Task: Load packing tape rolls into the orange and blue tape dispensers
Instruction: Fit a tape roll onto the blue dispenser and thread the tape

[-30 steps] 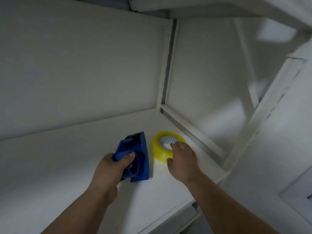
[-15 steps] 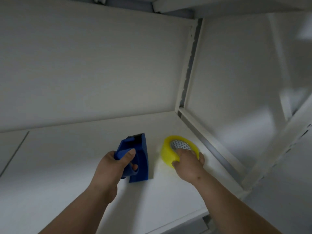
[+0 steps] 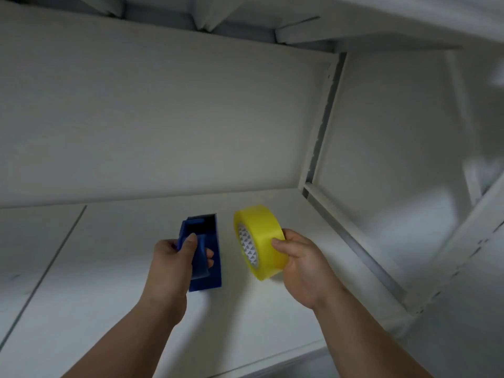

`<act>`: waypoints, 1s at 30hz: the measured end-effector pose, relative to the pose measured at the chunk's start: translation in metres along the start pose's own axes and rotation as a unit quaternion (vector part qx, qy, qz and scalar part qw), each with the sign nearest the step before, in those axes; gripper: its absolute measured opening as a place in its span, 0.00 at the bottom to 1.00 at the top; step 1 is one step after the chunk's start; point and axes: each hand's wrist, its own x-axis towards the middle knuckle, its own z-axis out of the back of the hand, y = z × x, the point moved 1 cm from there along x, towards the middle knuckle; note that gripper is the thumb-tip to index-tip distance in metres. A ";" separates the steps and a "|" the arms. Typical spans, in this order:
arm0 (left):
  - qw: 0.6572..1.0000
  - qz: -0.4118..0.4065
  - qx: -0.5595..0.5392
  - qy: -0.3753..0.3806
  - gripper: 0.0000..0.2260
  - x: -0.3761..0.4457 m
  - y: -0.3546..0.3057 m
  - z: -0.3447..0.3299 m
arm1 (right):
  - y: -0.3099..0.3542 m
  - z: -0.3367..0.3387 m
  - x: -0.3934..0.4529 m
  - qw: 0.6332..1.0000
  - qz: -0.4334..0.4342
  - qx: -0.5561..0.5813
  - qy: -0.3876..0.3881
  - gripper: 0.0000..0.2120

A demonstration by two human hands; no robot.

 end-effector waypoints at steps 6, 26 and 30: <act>0.998 -0.046 -0.031 -0.024 0.17 -0.002 -0.021 0.057 | -0.019 -0.067 -0.005 1.000 -0.002 0.008 0.016 0.14; 0.999 -0.048 0.015 -0.001 0.12 -0.006 -0.071 0.298 | -0.124 -0.331 -0.005 0.988 0.049 0.030 0.144 0.08; 0.999 -0.042 0.009 -0.005 0.24 -0.007 -0.080 0.319 | -0.129 -0.359 0.002 0.977 0.045 -0.007 0.207 0.06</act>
